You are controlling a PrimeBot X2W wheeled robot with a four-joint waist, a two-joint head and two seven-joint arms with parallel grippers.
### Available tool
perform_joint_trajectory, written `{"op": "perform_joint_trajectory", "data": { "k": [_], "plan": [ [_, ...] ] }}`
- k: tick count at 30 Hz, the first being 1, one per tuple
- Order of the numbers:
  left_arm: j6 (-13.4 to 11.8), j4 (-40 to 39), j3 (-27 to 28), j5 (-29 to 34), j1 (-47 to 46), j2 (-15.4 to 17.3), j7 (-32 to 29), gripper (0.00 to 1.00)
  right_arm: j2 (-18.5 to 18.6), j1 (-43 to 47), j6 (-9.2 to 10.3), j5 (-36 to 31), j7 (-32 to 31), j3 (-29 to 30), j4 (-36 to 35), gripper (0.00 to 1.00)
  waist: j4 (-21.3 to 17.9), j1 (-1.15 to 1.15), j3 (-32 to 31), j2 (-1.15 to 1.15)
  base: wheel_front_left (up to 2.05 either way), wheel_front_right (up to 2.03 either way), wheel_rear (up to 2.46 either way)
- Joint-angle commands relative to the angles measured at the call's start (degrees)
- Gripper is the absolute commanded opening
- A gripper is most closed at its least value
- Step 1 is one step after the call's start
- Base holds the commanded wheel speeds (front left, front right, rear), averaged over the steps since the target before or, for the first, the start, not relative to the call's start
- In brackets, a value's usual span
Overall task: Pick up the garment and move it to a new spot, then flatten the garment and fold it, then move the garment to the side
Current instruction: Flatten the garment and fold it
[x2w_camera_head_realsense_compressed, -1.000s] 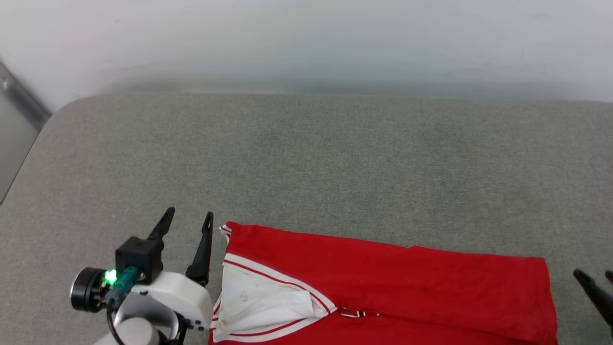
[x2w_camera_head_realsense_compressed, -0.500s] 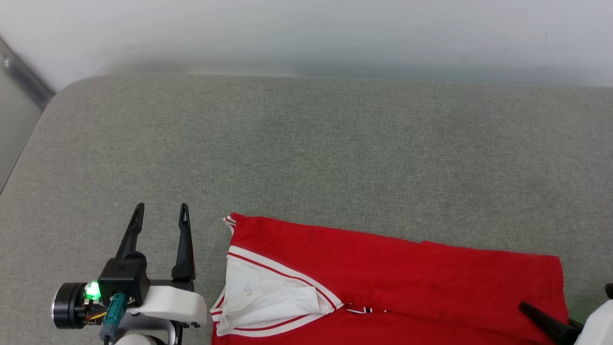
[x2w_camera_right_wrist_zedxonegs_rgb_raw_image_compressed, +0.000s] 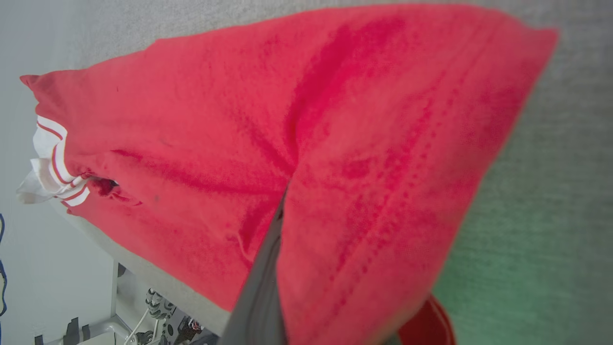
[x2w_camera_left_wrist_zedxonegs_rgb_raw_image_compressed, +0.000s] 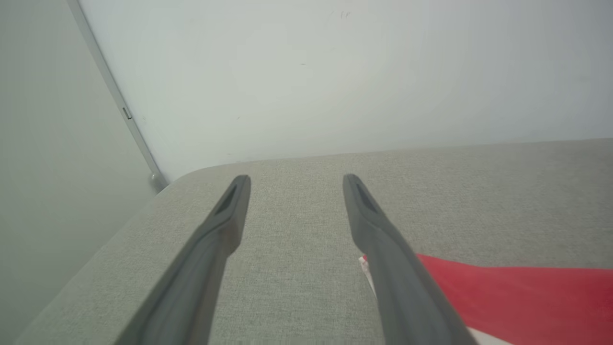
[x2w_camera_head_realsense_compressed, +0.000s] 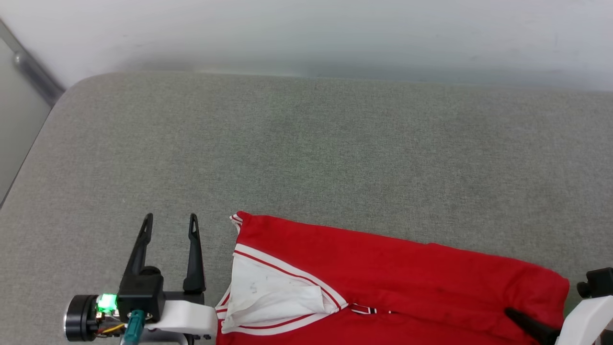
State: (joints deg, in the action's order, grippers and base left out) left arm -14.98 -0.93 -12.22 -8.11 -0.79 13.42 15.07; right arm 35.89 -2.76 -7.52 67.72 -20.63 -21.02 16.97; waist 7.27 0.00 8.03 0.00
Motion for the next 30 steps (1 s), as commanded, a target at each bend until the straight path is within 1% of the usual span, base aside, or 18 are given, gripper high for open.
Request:
{"op": "perform_joint_trajectory", "data": {
  "k": [1, 5, 9, 13, 15, 19, 22, 26, 30],
  "plan": [
    [0.56, -0.02, 0.67, 1.10, 0.90, -1.03, 0.13, 1.00, 0.66, -0.37, 0.08, 0.19, 0.41, -0.38, 0.82, 0.00, 0.07, 0.00, -0.31, 0.00, 0.00, 0.00, 0.00],
    [1.36, 0.34, 1.99, 3.22, 2.02, -2.61, 0.13, 1.00, 3.14, -0.95, 0.09, -0.34, 1.71, 0.64, 1.95, 0.00, 0.10, 0.00, -1.10, 0.00, 0.00, 0.00, 0.00],
    [1.96, 0.42, 2.96, 4.70, 2.94, -3.53, 0.13, 1.00, 6.41, -1.29, 0.08, -0.95, 2.33, 2.16, 4.03, 0.00, 0.02, 0.00, -2.15, 0.00, 0.00, 0.00, 0.00],
    [2.86, 0.26, 3.43, 5.64, 3.88, -4.14, 0.14, 1.00, 9.41, -0.68, 0.06, -1.11, 1.20, 3.38, 5.62, 0.00, -0.21, 0.00, -3.31, 0.00, 0.00, 0.00, 0.00],
    [3.25, 0.50, 3.62, 5.95, 4.21, -4.32, 0.13, 1.00, 10.29, -0.16, 0.06, -0.73, 0.25, 3.62, 4.50, 0.00, -0.32, 0.00, -3.83, 0.00, 0.00, 0.00, 0.00],
    [3.90, 0.58, 4.33, 5.98, 4.91, -4.85, 0.13, 1.00, 11.81, 0.50, 0.04, -0.45, -1.71, 3.43, -2.12, 0.00, -0.64, 0.00, -4.53, 0.00, 0.00, 0.00, 0.00],
    [4.29, 0.73, 4.65, 6.35, 5.09, -5.16, 0.13, 1.00, 12.31, 0.38, 0.04, -1.43, -3.52, 2.64, -8.85, 0.00, -0.94, 0.00, -4.65, 0.00, 0.00, 0.00, 0.00],
    [5.05, 1.03, 5.08, 6.30, 4.62, -5.72, 0.13, 1.00, 11.52, -1.84, 0.04, -4.33, -6.47, 1.13, -17.69, 0.00, -0.93, 0.00, -4.29, 0.00, 0.00, 0.00, 0.00],
    [5.79, 1.11, 5.43, 6.51, 3.98, -6.04, 0.13, 1.00, 8.97, -5.70, 0.04, -7.73, -11.01, -2.07, -23.67, 0.00, -0.59, 0.00, -3.51, 0.00, 0.00, 0.00, 0.00]
  ]
}}
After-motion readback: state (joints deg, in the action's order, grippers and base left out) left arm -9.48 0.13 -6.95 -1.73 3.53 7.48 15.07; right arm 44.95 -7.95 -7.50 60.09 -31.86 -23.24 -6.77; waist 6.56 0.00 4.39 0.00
